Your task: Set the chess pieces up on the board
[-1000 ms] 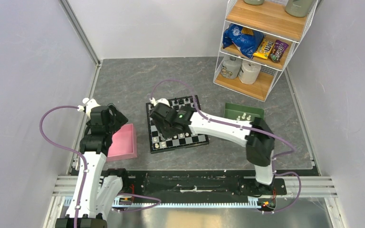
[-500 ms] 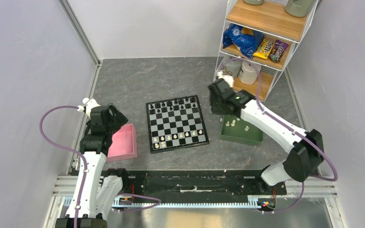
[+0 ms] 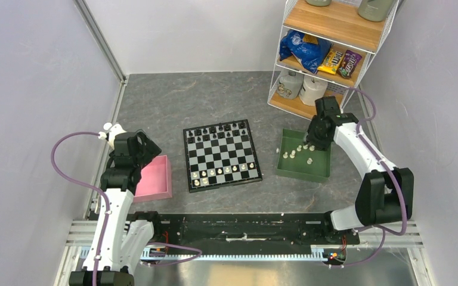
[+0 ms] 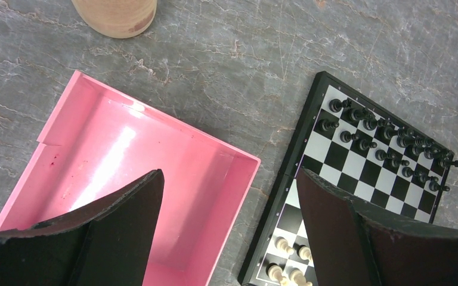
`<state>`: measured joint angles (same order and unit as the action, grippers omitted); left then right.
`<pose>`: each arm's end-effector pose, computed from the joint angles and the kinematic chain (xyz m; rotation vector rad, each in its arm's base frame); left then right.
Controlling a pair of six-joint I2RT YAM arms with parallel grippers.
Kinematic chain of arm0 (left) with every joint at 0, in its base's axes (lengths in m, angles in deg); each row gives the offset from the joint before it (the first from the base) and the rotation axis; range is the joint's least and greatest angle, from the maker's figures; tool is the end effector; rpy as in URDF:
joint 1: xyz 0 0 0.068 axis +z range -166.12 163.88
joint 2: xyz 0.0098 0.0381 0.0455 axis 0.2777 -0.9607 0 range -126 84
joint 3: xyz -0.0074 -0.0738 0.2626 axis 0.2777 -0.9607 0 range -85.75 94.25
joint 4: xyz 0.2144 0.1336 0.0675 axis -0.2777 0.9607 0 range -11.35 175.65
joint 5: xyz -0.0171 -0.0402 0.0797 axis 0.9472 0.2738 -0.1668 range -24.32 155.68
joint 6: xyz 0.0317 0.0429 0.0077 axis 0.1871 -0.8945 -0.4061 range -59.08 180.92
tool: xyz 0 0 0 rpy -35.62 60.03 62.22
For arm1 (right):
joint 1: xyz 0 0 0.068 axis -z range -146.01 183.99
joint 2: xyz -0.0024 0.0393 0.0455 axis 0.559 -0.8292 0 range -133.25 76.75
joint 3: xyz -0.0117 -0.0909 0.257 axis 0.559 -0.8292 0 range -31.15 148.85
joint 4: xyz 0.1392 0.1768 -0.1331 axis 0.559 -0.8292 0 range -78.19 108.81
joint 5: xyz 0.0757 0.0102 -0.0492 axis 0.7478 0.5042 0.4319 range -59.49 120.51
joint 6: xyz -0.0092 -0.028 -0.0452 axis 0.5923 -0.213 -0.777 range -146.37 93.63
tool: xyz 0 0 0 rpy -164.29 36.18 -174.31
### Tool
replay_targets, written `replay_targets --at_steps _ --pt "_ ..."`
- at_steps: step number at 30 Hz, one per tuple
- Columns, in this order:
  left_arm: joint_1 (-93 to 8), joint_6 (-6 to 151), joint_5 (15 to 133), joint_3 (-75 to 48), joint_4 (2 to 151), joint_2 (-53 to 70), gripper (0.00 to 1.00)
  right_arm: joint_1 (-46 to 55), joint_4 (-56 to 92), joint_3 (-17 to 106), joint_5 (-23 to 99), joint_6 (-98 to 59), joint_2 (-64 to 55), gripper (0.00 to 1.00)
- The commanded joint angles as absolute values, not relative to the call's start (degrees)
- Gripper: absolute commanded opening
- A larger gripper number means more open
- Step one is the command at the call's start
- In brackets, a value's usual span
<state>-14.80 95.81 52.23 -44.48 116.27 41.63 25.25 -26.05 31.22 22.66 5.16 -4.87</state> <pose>0.1555 0.0118 0.2789 -0.8100 2.0727 -0.0572 0.2777 0.0378 0.2522 0.5691 2.6102 0.0390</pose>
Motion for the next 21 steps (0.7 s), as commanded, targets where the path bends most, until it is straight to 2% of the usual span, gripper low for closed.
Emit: replay_targets --at_steps 1,8,21 --pt "-14.6 94.4 51.5 -44.0 115.7 42.4 0.89 30.6 -23.8 30.6 26.3 2.9 -6.0 0.51" --pt "-14.6 94.4 51.2 -44.0 115.7 42.2 0.89 37.7 -23.3 32.6 27.4 -0.1 -10.1 0.49" --pt "-14.6 94.8 51.5 -44.2 115.3 41.6 0.89 38.0 -18.1 34.8 28.5 2.2 -17.7 0.48"
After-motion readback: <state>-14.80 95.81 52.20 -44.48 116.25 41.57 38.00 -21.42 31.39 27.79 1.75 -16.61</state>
